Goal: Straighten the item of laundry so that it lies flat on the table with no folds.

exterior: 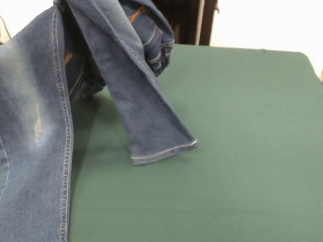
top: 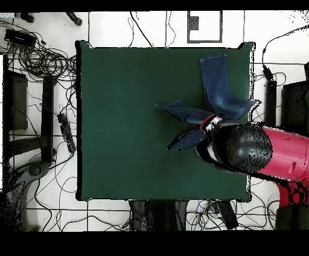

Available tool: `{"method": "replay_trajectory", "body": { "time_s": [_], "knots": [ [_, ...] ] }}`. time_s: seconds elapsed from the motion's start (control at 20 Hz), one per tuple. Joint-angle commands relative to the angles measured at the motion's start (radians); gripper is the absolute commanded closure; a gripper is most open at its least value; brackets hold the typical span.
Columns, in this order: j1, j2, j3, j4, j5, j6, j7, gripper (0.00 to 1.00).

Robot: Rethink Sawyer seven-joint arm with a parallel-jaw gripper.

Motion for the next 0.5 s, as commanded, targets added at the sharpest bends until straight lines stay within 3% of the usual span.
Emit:
{"method": "replay_trajectory", "body": {
  "time_s": [0.05, 0.5],
  "knots": [
    [0.029, 0.020, 0.087, -0.143, 0.015, 0.109, -0.150, 1.00],
    [0.008, 0.011, 0.080, -0.082, 0.030, 0.010, -0.156, 1.00]
  ]
}}
